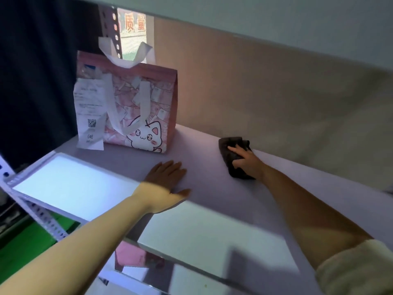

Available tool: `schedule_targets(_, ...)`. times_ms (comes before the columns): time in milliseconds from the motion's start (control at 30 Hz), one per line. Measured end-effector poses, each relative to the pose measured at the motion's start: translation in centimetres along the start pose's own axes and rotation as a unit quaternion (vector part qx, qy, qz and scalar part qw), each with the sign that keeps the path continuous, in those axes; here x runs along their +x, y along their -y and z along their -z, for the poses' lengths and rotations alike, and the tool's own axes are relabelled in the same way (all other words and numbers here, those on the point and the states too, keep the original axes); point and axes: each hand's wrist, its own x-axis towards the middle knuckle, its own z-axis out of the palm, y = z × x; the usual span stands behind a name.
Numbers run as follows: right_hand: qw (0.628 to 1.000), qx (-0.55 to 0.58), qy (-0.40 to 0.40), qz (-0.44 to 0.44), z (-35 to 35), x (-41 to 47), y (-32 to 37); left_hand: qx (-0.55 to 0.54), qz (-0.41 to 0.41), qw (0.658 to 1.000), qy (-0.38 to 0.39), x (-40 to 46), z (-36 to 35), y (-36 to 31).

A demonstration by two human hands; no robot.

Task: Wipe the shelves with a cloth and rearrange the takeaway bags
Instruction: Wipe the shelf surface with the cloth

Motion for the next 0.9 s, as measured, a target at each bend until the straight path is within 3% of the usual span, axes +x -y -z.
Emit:
schedule_targets(200,0.992,0.073,0.047,0.095,-2.1,-4.9,0.7,-0.018,0.012,1.000,0.006,0.3,0.6,-0.4)
schedule_targets(500,0.990,0.024,-0.092,0.103,-9.1,-14.3,2.5,-0.030,-0.018,0.999,0.040,0.2,1.1,-0.1)
schedule_targets(600,0.988,-0.021,-0.142,0.052,-11.8,-15.8,4.1,-0.029,-0.069,0.997,0.037,-0.6,1.8,0.4)
schedule_targets(767,0.984,-0.056,-0.158,-0.058,-15.1,-17.1,8.3,-0.017,-0.133,0.990,0.040,-2.3,2.7,3.1)
schedule_targets(900,0.979,-0.048,-0.178,-0.082,-17.2,-16.6,11.7,-0.040,-0.165,0.986,0.012,-2.7,3.4,3.8)
